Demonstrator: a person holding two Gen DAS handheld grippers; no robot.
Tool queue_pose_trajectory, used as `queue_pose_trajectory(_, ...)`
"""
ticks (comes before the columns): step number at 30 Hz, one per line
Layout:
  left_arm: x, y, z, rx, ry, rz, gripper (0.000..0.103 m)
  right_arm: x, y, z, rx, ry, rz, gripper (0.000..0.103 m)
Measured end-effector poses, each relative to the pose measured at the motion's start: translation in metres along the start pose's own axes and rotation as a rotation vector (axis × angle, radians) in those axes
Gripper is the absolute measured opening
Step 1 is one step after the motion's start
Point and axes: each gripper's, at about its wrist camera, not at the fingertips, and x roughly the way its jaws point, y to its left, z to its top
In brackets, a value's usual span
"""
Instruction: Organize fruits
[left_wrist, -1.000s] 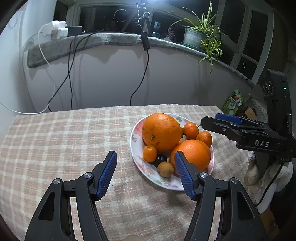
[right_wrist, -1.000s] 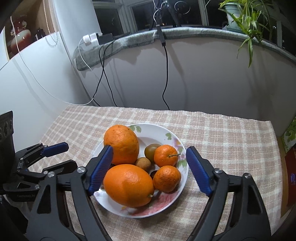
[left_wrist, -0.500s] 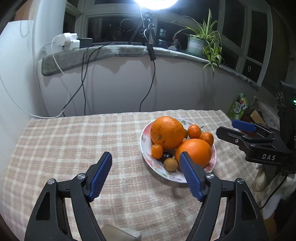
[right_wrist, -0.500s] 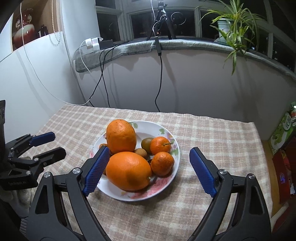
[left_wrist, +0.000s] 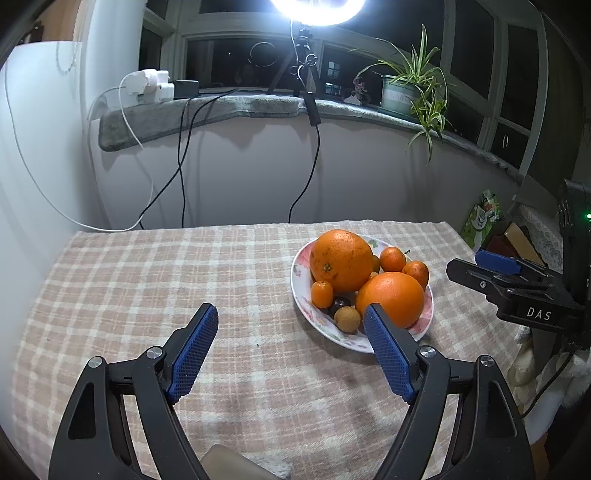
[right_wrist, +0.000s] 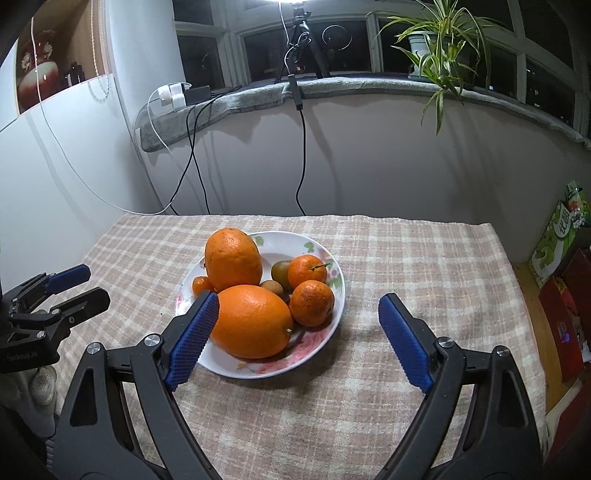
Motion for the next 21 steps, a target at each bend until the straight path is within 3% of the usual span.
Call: queue_pose_trajectory(21,-0.0043,-0.0013,-0.0003,0.005,-0.010,0.009,0.081,0.0036,0.0012,-0.0013,-0.002,0.010,0.003,0.091)
